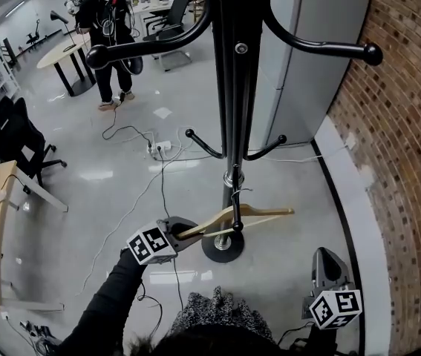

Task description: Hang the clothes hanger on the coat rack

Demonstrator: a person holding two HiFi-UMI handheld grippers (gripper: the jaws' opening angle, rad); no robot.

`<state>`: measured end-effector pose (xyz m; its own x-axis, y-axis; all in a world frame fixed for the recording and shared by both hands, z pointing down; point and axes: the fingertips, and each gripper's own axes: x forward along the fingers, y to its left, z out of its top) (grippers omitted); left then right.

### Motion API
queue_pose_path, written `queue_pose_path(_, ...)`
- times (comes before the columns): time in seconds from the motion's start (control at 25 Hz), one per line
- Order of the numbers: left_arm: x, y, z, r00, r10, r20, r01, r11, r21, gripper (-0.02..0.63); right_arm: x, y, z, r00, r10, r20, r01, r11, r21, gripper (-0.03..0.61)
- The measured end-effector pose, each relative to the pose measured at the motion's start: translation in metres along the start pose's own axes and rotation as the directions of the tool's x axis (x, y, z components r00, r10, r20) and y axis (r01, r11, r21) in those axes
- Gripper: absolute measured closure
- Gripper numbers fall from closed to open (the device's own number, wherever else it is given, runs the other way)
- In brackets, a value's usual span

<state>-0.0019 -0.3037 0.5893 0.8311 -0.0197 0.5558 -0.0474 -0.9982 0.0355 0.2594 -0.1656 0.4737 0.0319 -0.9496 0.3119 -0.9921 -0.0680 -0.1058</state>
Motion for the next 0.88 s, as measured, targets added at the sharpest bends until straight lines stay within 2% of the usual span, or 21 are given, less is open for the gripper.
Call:
queue_pose_path(0.2, 0.004, 0.010, -0.005, 1.000, 0.009, 0.012, -0.008, 0.999, -0.038, 0.572, -0.006, -0.003, -0.005, 1.000, -0.003, -0.005, 0.003, 1.000, 0.013, 0.569)
queue_pose_path(0.4, 0.000, 0.016, -0.006, 0.998, 0.055, 0.001, -0.055, 0.998, 0.018, 0.572, -0.005, -0.005, -0.002, 1.000, 0.000, 0.000, 0.000, 1.000, 0.010, 0.569)
queue_pose_path(0.6, -0.007, 0.023, 0.009, 0.992, 0.105, 0.068, -0.106, 0.994, 0.001, 0.566, 0.000, -0.001, 0.000, 1.000, 0.027, 0.003, -0.027, 1.000, 0.007, 0.569)
queue_pose_path(0.68, -0.012, 0.025, 0.013, 0.987, 0.125, 0.099, -0.125, 0.992, -0.012, 0.539, 0.000, 0.001, 0.000, 0.999, 0.037, 0.002, -0.037, 0.999, 0.003, 0.569)
queue_pose_path(0.88, -0.026, 0.031, 0.024, 0.972, 0.191, 0.136, -0.191, 0.981, -0.007, 0.406, 0.001, 0.003, 0.002, 0.999, 0.054, 0.005, -0.054, 0.999, 0.002, 0.569)
